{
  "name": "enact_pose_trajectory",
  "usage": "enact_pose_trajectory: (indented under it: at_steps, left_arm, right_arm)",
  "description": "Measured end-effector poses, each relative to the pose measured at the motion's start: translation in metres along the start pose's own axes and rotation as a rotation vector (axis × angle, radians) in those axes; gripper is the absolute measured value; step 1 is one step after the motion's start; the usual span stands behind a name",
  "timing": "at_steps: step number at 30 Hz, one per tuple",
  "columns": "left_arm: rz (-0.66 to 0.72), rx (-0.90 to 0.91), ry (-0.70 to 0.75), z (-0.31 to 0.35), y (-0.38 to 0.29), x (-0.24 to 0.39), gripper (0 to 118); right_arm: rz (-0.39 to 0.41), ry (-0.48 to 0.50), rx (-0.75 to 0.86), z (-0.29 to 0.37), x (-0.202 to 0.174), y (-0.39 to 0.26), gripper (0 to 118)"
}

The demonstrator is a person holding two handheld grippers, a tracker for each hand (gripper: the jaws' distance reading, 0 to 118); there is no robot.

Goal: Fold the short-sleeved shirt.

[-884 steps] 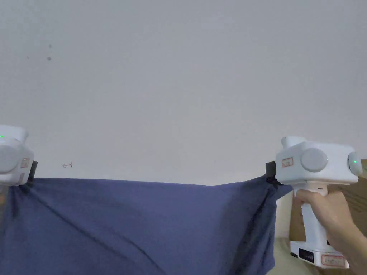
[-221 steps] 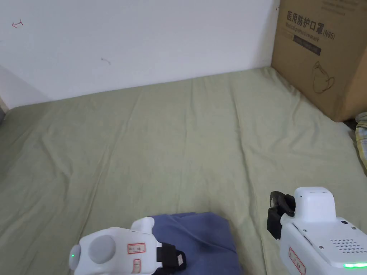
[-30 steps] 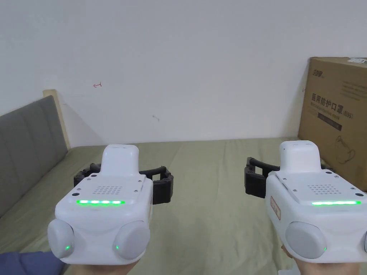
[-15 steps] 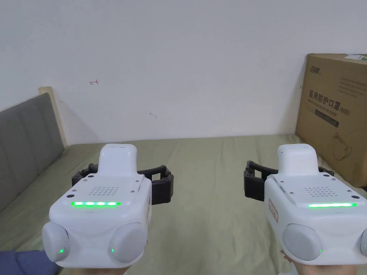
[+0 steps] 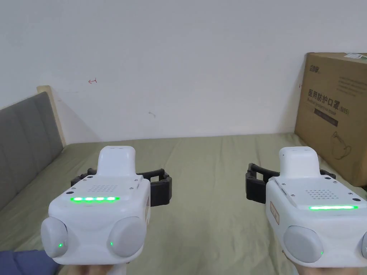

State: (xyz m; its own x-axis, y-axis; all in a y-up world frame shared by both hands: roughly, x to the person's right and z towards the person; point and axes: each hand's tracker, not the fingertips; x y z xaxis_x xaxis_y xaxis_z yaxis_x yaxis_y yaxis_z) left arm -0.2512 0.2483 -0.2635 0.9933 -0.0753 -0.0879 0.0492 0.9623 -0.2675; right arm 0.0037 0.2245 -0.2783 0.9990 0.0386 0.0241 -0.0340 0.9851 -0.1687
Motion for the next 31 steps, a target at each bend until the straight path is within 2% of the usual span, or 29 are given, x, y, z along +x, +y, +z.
enact_pose_trajectory:
  at_steps: [8, 13, 18, 31]
  left_arm:
    - [0.007, 0.011, -0.030, 0.007, 0.000, 0.006, 110]
    - [-0.011, -0.045, 0.037, 0.007, 0.003, 0.011, 110]
    - [0.043, -0.054, -0.005, 0.007, 0.003, 0.005, 110]
    - [-0.019, 0.015, 0.007, 0.010, -0.002, 0.010, 110]
  right_arm:
    - [-0.001, 0.000, -0.010, -0.001, 0.000, -0.002, 88]
    - [-0.003, -0.001, -0.008, 0.000, 0.000, 0.000, 88]
    - [-0.005, 0.005, -0.012, -0.001, 0.000, -0.001, 88]
    - [0.006, 0.007, -0.015, -0.004, -0.002, -0.004, 88]
